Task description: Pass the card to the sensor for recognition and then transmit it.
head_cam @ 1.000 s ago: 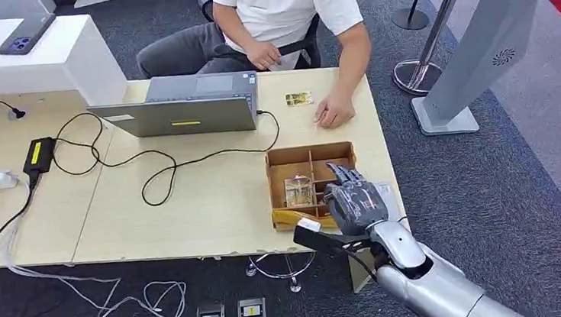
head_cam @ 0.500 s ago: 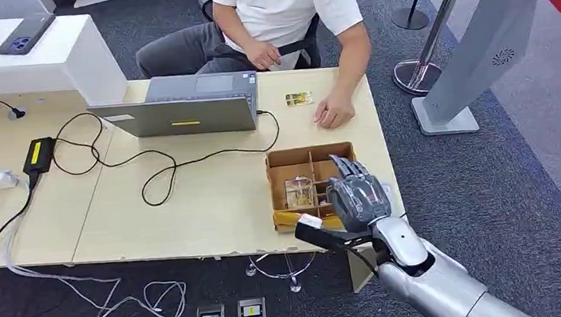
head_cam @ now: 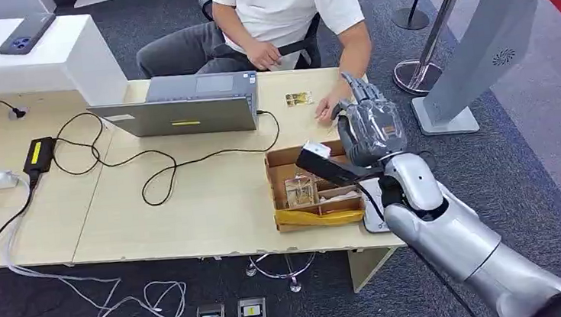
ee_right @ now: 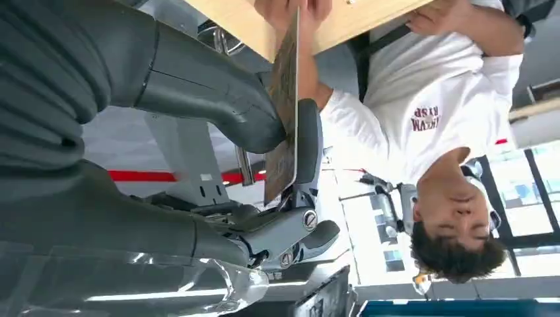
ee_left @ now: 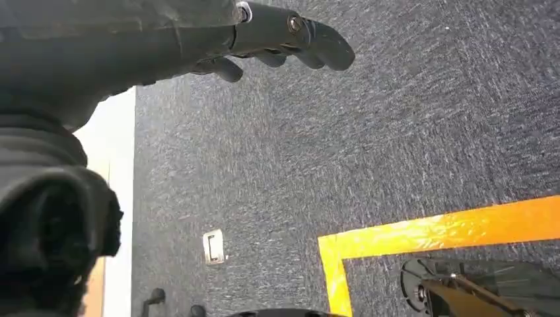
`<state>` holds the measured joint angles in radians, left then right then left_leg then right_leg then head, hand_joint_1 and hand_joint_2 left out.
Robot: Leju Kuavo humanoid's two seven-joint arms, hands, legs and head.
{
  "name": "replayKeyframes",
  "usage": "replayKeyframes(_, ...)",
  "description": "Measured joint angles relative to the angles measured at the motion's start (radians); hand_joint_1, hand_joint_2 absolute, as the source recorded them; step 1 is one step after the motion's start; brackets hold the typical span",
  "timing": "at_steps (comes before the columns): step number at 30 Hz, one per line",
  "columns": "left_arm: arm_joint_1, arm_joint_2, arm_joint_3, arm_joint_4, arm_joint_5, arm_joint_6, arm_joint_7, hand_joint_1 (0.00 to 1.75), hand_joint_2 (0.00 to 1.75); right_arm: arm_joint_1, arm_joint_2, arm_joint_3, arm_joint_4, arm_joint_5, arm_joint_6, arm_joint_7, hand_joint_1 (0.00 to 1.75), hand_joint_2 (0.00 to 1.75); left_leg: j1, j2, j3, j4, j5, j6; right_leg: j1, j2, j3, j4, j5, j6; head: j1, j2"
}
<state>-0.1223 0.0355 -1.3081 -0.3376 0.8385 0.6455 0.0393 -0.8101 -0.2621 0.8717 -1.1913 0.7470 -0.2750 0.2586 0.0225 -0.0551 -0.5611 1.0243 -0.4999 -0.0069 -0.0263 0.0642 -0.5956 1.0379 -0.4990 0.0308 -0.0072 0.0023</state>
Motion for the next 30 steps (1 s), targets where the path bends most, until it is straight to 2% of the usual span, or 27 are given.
replayKeyframes(9,-0.001,-0.001,-0.001,0.000,-0.013,-0.006,0.000,0.00,0.00,-0.013,0.008,-0.004,0.006,-0.017,0.001,-0.018,1.75,1.75,0.000,0.000,0.000,0.000,0.000,0.000,0.000,0.000,0.000,0.000,0.000,0.000,0.000,0.000)
replayKeyframes(15,-0.002,0.001,-0.003,0.000,-0.042,-0.018,0.000,0.00,0.00,-0.042,0.020,-0.001,0.034,-0.005,0.049,-0.016,1.75,1.75,0.000,0.000,0.000,0.000,0.000,0.000,0.000,0.000,0.000,0.000,0.000,0.000,0.000,0.000)
replayKeyframes(22,-0.003,0.003,-0.005,0.000,-0.058,-0.021,0.000,0.00,0.00,-0.110,0.054,0.009,0.127,-0.016,0.086,-0.029,1.75,1.75,0.000,0.000,-0.001,0.000,0.000,0.000,0.000,0.000,0.000,0.000,0.000,0.000,0.000,0.000)
replayKeyframes(29,-0.005,0.006,-0.009,0.000,-0.075,-0.027,0.005,0.00,0.00,-0.211,0.103,0.034,0.276,-0.034,0.088,-0.043,1.73,1.75,0.000,0.000,-0.001,0.000,0.000,0.000,0.000,0.000,0.000,0.000,0.000,0.000,0.000,0.000)
replayKeyframes(30,-0.005,0.006,-0.009,0.000,-0.075,-0.027,0.006,0.00,0.00,-0.223,0.111,0.037,0.295,-0.034,0.087,-0.043,0.00,1.75,0.000,0.000,-0.001,0.000,0.000,0.000,0.000,0.000,0.000,0.000,0.000,0.000,0.000,0.000)
